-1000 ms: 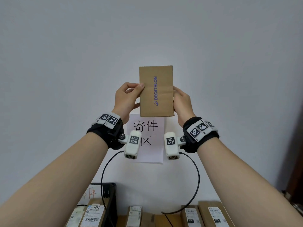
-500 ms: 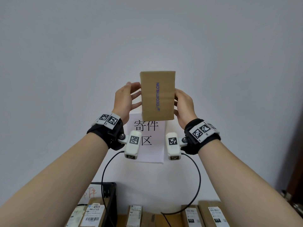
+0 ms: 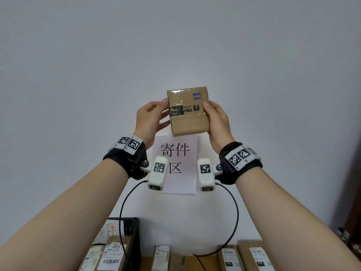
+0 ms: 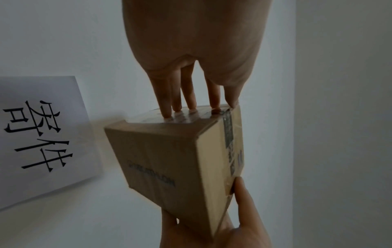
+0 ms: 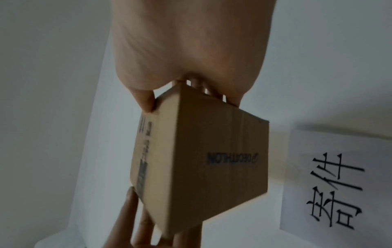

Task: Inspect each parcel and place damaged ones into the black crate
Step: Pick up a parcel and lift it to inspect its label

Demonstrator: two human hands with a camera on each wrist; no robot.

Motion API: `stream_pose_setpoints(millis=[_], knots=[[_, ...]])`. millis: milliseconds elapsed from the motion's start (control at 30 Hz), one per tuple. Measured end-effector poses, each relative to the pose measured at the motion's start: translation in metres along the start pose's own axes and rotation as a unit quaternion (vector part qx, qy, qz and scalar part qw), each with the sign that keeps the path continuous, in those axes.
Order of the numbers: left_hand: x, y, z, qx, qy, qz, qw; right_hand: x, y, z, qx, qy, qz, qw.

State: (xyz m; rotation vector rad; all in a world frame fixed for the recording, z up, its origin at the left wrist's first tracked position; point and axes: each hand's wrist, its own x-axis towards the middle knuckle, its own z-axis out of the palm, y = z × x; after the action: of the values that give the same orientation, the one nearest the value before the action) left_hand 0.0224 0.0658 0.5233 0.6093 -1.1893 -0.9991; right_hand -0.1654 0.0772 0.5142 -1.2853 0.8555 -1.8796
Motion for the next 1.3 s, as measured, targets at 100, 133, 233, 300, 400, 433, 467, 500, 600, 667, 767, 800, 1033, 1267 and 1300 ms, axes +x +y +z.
stream_pose_setpoints(millis=[100,133,233,300,400,433,467,500,600,667,767,800,1033,1267,1300], knots=[[0.001,-0.003,0.000,-0.017,0.006,0.014,1.000,0.001,-0.001,0.001,0.014,-0.004,0.002,1.000],[0.001,-0.003,0.000,-0.023,0.008,0.016,1.000,0.001,-0.002,0.001,0.014,-0.006,0.005,1.000],[0.003,-0.001,0.000,-0.034,0.012,0.015,0.999,0.000,-0.003,0.002,0.015,-0.007,0.014,1.000],[0.005,0.000,0.000,-0.033,0.013,0.016,0.999,-0.001,-0.003,0.002,0.019,-0.008,0.021,1.000],[0.006,0.000,0.000,-0.032,0.014,0.014,0.999,-0.002,-0.005,0.003,0.021,-0.008,0.025,0.999],[0.006,0.000,0.000,-0.032,0.014,0.014,0.999,-0.003,-0.005,0.003,0.020,-0.008,0.026,0.999],[0.006,0.000,0.000,-0.032,0.013,0.014,0.999,-0.003,-0.005,0.003,0.017,-0.008,0.026,0.999],[0.006,0.000,0.000,-0.032,0.012,0.014,0.999,-0.003,-0.005,0.003,0.016,-0.007,0.025,1.000],[0.006,0.000,0.001,-0.033,0.013,0.014,0.999,-0.003,-0.006,0.003,0.010,-0.008,0.025,1.000],[0.006,0.000,0.001,-0.035,0.014,0.013,0.999,-0.003,-0.006,0.003,0.009,-0.008,0.025,1.000],[0.006,0.001,0.001,-0.037,0.014,0.012,0.999,-0.004,-0.007,0.004,0.011,-0.007,0.025,1.000],[0.006,0.001,0.002,-0.038,0.014,0.012,0.999,-0.003,-0.007,0.003,0.009,-0.007,0.025,1.000],[0.006,0.000,0.001,-0.023,0.009,0.015,1.000,-0.006,-0.006,0.005,0.017,-0.014,0.020,1.000],[0.001,0.006,0.001,0.004,-0.029,0.013,0.999,-0.007,-0.009,0.003,-0.007,-0.023,0.012,1.000],[0.000,0.007,0.001,0.024,-0.041,0.010,0.999,-0.006,-0.007,0.002,-0.023,-0.029,0.002,0.999]])
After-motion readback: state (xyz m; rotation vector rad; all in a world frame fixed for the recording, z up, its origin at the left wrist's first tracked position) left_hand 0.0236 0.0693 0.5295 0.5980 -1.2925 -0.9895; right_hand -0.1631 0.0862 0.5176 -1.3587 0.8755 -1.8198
